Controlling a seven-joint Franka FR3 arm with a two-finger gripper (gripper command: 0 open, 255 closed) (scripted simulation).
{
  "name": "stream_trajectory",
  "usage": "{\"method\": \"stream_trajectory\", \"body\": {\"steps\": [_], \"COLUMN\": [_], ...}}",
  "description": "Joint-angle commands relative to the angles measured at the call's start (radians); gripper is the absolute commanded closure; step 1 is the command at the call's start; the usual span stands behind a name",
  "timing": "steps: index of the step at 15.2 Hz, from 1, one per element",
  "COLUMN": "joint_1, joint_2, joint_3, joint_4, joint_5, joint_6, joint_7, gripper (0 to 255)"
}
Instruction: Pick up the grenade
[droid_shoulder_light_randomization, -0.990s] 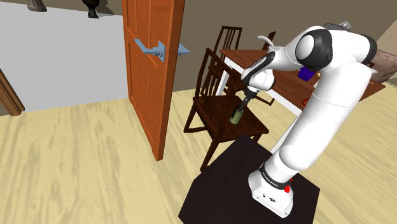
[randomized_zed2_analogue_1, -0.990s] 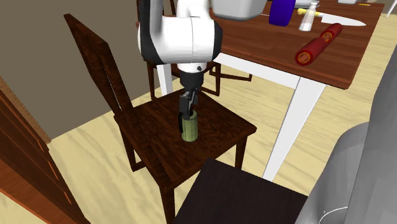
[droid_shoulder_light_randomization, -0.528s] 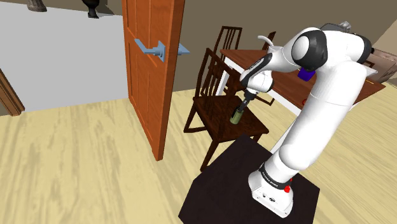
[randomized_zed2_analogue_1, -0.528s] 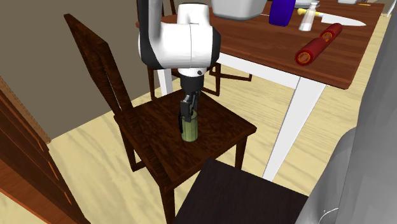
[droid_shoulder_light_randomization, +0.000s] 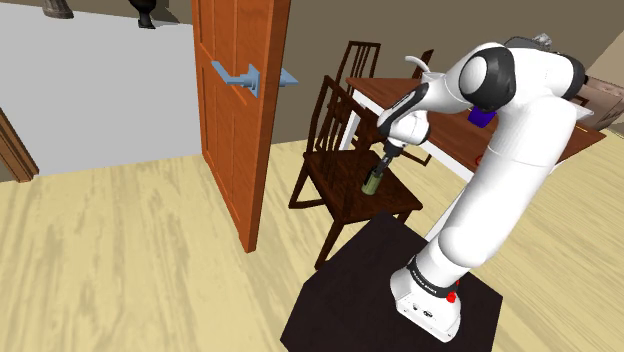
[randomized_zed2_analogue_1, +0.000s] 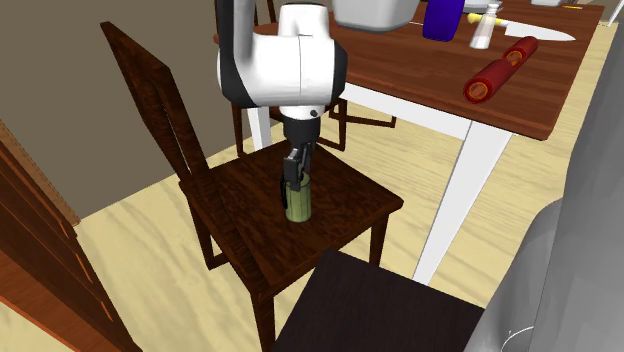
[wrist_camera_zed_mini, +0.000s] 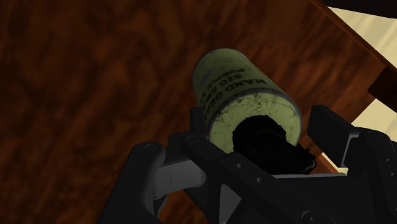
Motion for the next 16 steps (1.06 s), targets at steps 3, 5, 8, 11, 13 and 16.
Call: {"method": "stream_trajectory", "body": {"steps": [3,5,8,11,13,16], "joint_1": [0.018,0.026,0.034,0.039,0.041,0.041], "joint_2": [-0.051,-0.079,-0.121,-0.162,-0.188,-0.202], "joint_3": [-0.026,-0.038,-0.051,-0.059,-0.062,-0.062], "joint_4": [0.0,0.002,0.007,0.015,0.022,0.026], "joint_5": [-0.061,-0.094,-0.142,-0.187,-0.214,-0.228], "joint_6": [-0.038,-0.06,-0.096,-0.133,-0.158,-0.173], "joint_7": [0.044,0.069,0.104,0.137,0.157,0.168], "gripper": [255,255,255,255,255,255]}}
